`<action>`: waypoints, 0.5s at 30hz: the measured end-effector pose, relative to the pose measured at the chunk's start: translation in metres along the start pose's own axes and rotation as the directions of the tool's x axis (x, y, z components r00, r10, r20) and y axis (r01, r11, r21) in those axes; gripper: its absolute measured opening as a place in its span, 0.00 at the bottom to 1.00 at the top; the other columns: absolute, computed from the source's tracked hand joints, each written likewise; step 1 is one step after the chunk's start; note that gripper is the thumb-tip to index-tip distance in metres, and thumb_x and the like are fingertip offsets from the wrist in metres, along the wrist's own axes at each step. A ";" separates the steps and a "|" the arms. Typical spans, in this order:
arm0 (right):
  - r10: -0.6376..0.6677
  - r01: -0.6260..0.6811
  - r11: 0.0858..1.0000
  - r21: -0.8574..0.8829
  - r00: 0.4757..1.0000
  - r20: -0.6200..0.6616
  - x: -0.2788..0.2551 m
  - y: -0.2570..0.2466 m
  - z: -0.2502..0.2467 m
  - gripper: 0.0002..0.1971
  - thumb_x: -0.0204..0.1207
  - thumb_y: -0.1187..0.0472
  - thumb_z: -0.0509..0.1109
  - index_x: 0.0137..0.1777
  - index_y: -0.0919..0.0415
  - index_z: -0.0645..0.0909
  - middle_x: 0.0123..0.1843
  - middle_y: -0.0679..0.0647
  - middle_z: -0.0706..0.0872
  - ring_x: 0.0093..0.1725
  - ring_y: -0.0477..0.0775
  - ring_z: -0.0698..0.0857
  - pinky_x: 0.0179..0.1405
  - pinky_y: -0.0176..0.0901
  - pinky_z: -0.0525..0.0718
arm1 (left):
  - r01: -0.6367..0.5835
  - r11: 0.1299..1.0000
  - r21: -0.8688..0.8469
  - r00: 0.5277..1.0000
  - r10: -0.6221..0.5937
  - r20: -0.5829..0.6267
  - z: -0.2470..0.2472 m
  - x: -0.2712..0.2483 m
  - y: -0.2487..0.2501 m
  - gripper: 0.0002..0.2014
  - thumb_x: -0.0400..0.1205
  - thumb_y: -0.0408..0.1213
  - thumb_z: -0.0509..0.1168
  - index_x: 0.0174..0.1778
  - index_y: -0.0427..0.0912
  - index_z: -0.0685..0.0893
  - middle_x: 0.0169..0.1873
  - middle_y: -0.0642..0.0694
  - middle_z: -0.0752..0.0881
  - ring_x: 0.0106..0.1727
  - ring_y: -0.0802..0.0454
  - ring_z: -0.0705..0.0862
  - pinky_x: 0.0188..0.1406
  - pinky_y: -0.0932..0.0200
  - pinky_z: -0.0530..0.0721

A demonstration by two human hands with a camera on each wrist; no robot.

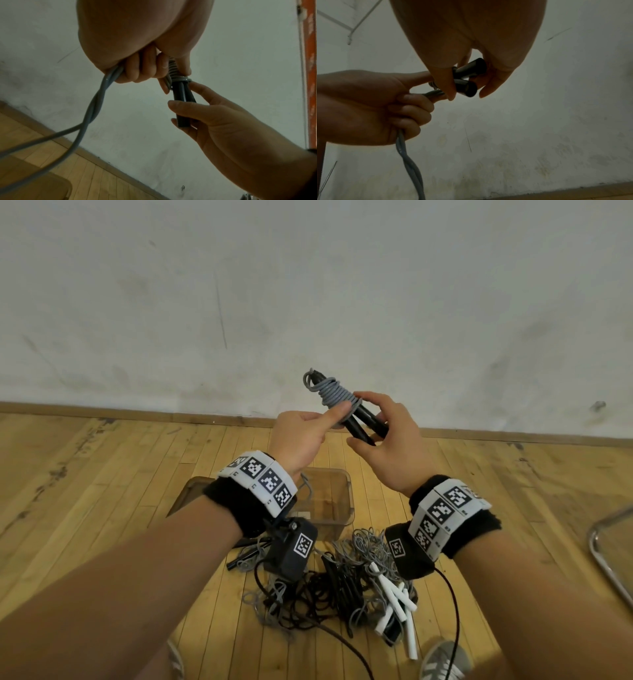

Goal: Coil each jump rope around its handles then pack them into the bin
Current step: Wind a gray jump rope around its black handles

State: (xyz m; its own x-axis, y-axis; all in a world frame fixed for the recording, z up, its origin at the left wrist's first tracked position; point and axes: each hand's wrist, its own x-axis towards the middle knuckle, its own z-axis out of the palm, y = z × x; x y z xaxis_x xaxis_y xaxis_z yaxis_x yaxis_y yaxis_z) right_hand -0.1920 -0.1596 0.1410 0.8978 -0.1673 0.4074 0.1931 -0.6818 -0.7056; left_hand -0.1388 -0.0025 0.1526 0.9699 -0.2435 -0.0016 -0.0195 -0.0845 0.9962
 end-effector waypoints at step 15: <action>0.097 -0.148 0.942 0.302 0.979 0.178 0.003 0.005 -0.002 0.21 0.88 0.62 0.65 0.79 0.50 0.70 0.40 0.57 0.85 0.31 0.51 0.84 0.34 0.42 0.85 | 0.021 0.999 -0.032 0.997 -0.018 0.078 -0.002 0.008 -0.011 0.17 0.84 0.52 0.71 0.49 0.41 0.94 0.29 0.50 0.86 0.30 0.58 0.78 0.35 0.65 0.76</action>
State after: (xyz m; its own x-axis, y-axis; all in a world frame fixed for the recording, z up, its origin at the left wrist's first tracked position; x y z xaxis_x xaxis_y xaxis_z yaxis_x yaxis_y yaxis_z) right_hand -0.1891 -0.1651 0.1404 0.9682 -0.1034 0.2277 0.1687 -0.4023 -0.8999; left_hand -0.1300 -0.0016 0.1419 0.9482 -0.3165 -0.0264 0.0082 -0.0589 0.9982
